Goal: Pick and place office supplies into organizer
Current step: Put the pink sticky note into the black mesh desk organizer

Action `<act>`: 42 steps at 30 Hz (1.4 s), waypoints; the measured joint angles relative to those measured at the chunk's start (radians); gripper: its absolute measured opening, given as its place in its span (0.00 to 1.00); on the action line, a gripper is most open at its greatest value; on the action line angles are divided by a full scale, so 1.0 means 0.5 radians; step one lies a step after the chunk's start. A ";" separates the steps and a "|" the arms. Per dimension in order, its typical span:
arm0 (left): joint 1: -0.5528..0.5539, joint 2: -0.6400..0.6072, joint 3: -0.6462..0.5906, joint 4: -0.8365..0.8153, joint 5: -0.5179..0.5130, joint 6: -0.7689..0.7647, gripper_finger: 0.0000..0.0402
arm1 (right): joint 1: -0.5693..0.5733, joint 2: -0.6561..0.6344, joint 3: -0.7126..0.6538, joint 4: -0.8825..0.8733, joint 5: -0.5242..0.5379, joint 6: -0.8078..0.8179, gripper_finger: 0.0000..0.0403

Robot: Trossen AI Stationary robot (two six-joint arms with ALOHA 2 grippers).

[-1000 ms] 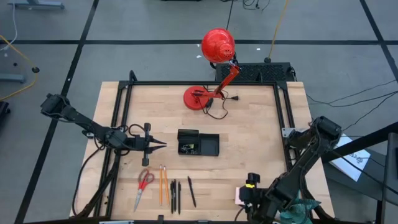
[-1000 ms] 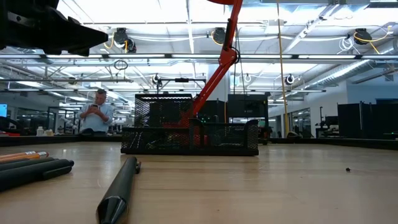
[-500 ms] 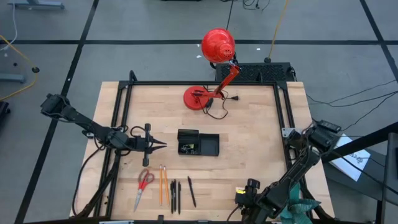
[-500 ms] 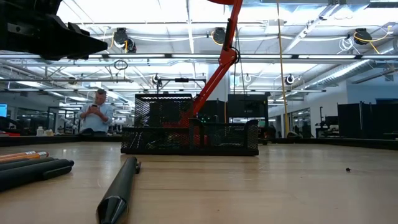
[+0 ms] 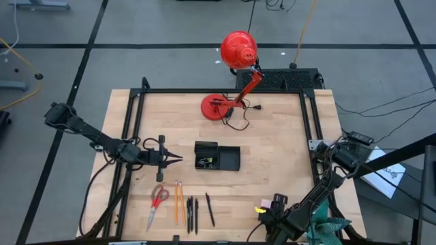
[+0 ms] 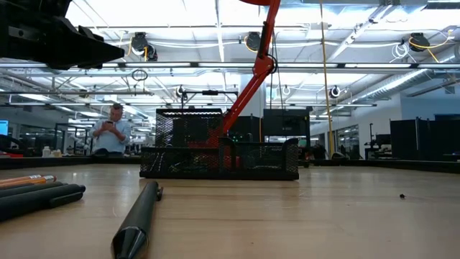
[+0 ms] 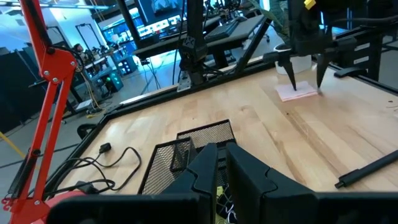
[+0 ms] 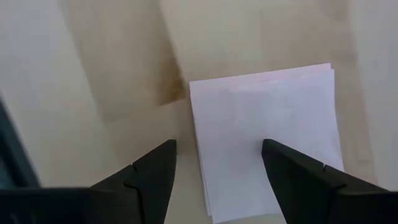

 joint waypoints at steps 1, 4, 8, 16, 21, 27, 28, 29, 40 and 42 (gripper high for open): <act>0.000 0.000 0.000 0.000 0.000 0.000 0.10 | -0.005 0.001 -0.007 -0.023 0.029 0.001 0.57; 0.000 0.000 0.000 0.001 0.000 -0.004 0.10 | -0.017 0.001 -0.016 -0.053 0.105 -0.032 0.57; 0.000 0.000 0.000 0.002 -0.001 -0.005 0.10 | -0.023 0.000 -0.015 -0.069 0.184 -0.059 0.57; 0.000 -0.001 0.000 0.002 -0.001 -0.030 0.10 | -0.008 0.008 0.000 -0.110 0.347 -0.173 0.57; 0.000 0.000 0.000 0.001 -0.002 -0.057 0.10 | 0.002 0.012 0.040 -0.175 0.442 -0.301 0.51; 0.000 0.000 0.000 -0.011 -0.001 -0.119 0.10 | 0.008 0.019 0.041 -0.167 0.380 -0.448 0.44; 0.000 0.000 0.000 -0.022 -0.001 -0.136 0.10 | 0.008 0.024 0.041 -0.164 0.365 -0.460 0.43; 0.000 0.000 0.000 -0.034 -0.001 -0.149 0.10 | 0.008 0.036 0.041 -0.156 0.349 -0.478 0.43; 0.000 0.000 0.000 -0.060 0.000 -0.194 0.10 | -0.002 0.098 0.050 -0.101 0.377 -0.525 0.42; 0.000 0.000 0.000 -0.060 0.001 -0.193 0.10 | -0.016 0.099 0.050 -0.116 0.398 -0.450 0.40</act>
